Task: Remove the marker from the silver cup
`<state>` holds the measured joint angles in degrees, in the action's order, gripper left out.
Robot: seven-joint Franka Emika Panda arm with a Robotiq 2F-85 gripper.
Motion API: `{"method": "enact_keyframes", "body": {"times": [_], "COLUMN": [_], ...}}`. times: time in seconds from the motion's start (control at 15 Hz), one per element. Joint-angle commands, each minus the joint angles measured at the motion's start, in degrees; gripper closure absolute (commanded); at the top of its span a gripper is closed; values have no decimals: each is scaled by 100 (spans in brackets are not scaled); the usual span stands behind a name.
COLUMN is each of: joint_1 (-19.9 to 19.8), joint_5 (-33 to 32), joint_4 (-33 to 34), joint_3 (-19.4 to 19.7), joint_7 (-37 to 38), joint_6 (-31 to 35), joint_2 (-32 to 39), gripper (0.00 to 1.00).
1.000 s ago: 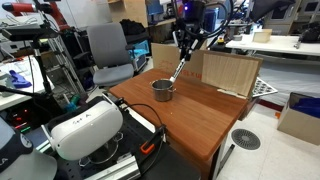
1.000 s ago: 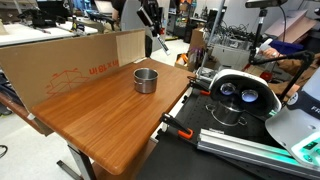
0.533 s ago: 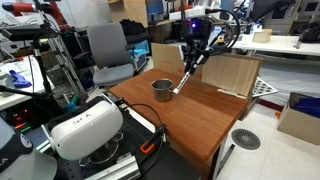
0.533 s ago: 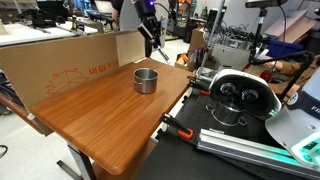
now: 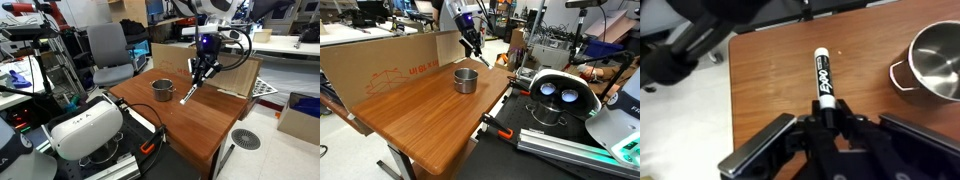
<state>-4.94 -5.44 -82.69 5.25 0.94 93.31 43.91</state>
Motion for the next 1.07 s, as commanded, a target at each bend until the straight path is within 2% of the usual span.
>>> {"method": "enact_keyframes", "body": {"times": [0.0,0.4,0.73,0.8,0.87,1.0], "joint_1": [20,2,-5,2,3,0], "joint_5": [-82,-81,-110,-128,-148,-189], "joint_4": [947,1871,2473,2568,2663,2794], "joint_3": [39,55,83,92,95,91], "joint_7": [128,194,170,170,158,127], "joint_6": [-717,-1242,-1545,-1612,-1659,-1746], "joint_2": [721,1527,1898,1958,2012,2079], "gripper": [94,94,94,53,52,39]}}
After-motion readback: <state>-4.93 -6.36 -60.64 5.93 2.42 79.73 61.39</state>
